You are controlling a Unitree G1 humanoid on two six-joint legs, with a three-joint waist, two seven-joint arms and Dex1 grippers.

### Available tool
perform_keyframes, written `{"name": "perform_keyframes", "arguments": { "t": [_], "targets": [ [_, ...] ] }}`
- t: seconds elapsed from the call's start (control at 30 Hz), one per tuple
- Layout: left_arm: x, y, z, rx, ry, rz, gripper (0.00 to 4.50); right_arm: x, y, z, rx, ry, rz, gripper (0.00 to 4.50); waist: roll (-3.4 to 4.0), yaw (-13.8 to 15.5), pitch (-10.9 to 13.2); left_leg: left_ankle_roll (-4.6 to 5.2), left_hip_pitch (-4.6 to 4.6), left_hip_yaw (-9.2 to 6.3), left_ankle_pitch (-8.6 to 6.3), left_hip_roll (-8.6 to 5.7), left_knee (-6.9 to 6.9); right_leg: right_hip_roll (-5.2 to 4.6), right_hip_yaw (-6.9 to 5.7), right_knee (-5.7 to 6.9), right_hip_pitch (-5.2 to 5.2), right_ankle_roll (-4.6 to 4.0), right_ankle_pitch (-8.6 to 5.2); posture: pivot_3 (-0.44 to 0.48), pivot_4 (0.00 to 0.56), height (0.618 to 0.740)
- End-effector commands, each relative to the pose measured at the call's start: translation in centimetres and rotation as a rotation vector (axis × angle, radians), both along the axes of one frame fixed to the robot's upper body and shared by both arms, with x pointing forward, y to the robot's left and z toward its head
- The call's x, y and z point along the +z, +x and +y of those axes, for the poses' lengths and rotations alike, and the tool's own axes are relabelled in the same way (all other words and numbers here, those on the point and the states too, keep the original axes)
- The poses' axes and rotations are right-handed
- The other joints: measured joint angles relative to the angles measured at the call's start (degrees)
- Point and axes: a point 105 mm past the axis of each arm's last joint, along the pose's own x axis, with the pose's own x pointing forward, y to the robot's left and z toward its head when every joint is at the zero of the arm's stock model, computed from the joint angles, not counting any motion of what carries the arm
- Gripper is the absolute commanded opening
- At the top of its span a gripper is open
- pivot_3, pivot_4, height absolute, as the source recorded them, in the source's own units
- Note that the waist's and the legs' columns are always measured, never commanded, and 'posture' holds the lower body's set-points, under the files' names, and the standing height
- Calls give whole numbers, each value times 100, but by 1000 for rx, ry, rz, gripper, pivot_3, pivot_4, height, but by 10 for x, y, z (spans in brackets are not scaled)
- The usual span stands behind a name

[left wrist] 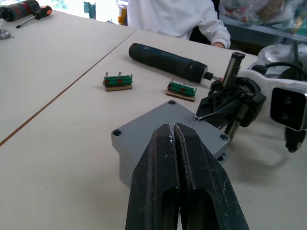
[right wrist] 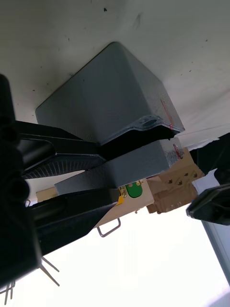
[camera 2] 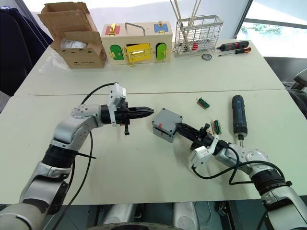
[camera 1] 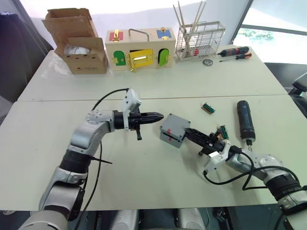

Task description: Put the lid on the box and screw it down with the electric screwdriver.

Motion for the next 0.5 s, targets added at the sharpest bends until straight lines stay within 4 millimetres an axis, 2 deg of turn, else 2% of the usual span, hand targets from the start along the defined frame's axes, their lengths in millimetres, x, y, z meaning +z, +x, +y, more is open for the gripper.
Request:
{"name": "perform_keyframes", "arguments": {
  "t": [0.03,0.2,0.5],
  "targets": [
    [4,4,-8,-23,8,-55,74,-14,-8,-3,18,-57,45,98,0,-11,0,0,0,0,0,0,0,0,0,0,0,0,0,0,150,734],
    [-1,5,-14,-39,20,-70,74,-13,-9,-5,16,-60,36,98,0,-1,0,0,0,0,0,0,-1,0,0,0,0,0,0,0,150,734],
    [14,10,-16,-6,-66,-87,74,11,-11,-2,26,11,-76,98,0,-17,0,0,0,0,0,1,1,0,0,1,0,0,0,0,150,734]
  ]
}}
